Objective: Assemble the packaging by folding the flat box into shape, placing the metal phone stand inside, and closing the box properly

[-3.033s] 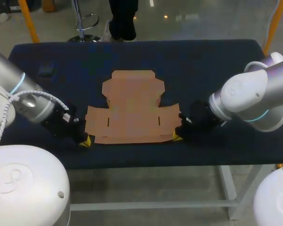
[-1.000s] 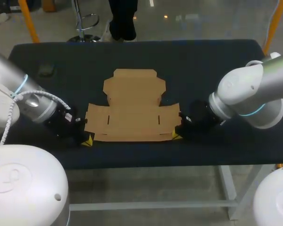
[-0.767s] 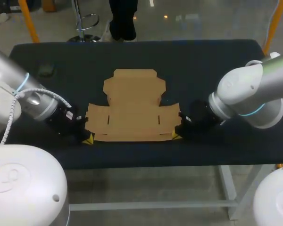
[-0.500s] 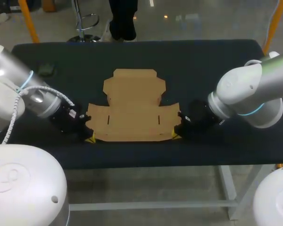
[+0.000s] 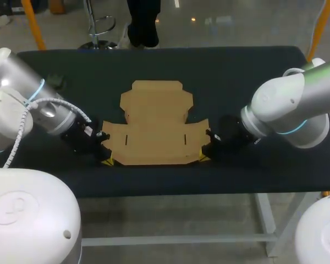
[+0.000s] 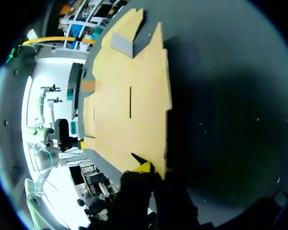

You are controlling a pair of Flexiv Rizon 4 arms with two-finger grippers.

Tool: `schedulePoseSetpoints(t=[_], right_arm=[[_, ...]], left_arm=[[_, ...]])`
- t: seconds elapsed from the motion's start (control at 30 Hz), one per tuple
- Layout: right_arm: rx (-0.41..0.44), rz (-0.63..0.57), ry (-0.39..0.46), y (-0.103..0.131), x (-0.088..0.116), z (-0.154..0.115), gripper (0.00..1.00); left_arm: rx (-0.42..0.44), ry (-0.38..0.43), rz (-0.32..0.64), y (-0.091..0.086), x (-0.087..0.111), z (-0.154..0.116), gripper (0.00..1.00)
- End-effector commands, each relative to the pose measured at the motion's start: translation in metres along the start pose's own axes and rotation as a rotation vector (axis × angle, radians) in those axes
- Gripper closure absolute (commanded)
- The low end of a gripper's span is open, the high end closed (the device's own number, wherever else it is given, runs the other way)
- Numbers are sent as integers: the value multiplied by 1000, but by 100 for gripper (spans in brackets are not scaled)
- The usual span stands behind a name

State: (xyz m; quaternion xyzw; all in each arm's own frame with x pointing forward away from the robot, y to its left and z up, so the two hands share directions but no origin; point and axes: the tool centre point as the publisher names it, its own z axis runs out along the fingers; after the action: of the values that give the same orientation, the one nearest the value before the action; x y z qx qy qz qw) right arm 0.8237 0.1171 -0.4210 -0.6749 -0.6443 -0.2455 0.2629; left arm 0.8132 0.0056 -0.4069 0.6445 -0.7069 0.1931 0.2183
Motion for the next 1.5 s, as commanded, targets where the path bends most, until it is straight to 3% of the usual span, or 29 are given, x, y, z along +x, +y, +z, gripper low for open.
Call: schedulePoseSetpoints(t=[0.03,0.57,1.5], right_arm=[[-6,-3,-2,-2,3,-2,100],[-19,58,20,-3,5,-3,100],[-42,35,12,-3,17,-5,100]], left_arm=[[5,-14,0,2,3,-3,100],[1,-26,9,3,5,0,100],[30,-46,39,0,18,-6,100]])
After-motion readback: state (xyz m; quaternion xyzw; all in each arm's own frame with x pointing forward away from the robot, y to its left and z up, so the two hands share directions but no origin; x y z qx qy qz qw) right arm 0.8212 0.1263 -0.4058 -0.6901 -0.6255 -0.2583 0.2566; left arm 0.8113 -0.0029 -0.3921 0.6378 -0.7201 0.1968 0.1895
